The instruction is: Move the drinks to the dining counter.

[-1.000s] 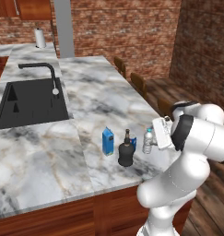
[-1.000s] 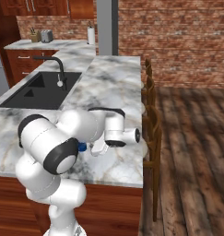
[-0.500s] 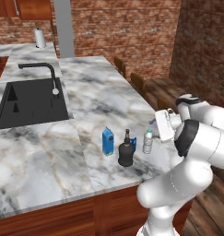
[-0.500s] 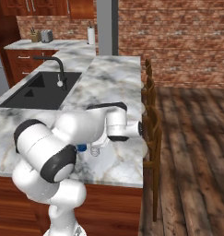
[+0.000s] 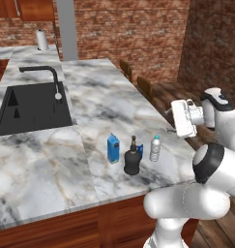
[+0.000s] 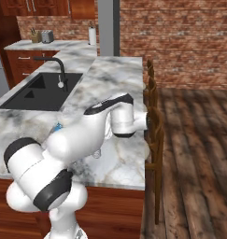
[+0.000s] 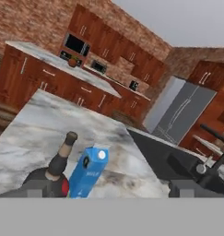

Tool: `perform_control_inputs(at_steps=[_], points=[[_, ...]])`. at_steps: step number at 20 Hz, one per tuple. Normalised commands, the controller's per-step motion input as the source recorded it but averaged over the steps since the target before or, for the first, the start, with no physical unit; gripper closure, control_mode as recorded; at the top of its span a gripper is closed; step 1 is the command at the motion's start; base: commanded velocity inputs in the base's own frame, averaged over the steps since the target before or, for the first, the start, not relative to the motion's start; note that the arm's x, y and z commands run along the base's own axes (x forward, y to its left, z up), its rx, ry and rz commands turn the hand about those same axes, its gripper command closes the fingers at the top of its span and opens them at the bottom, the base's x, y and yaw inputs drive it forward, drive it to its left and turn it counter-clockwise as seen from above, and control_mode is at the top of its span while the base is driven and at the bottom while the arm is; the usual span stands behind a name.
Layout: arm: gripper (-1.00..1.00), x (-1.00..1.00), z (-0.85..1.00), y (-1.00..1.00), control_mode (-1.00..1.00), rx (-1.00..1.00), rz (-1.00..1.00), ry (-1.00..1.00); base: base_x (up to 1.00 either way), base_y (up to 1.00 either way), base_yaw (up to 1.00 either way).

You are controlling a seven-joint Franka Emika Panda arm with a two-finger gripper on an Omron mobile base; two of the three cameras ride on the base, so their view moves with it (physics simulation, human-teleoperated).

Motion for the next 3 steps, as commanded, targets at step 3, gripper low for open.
perform_control_inputs(at_steps=[3], points=[[-1.0,-0.4,0.7,-0.2,-1.0,0.02,0.0,-0.23,0.0,0.0,0.0]])
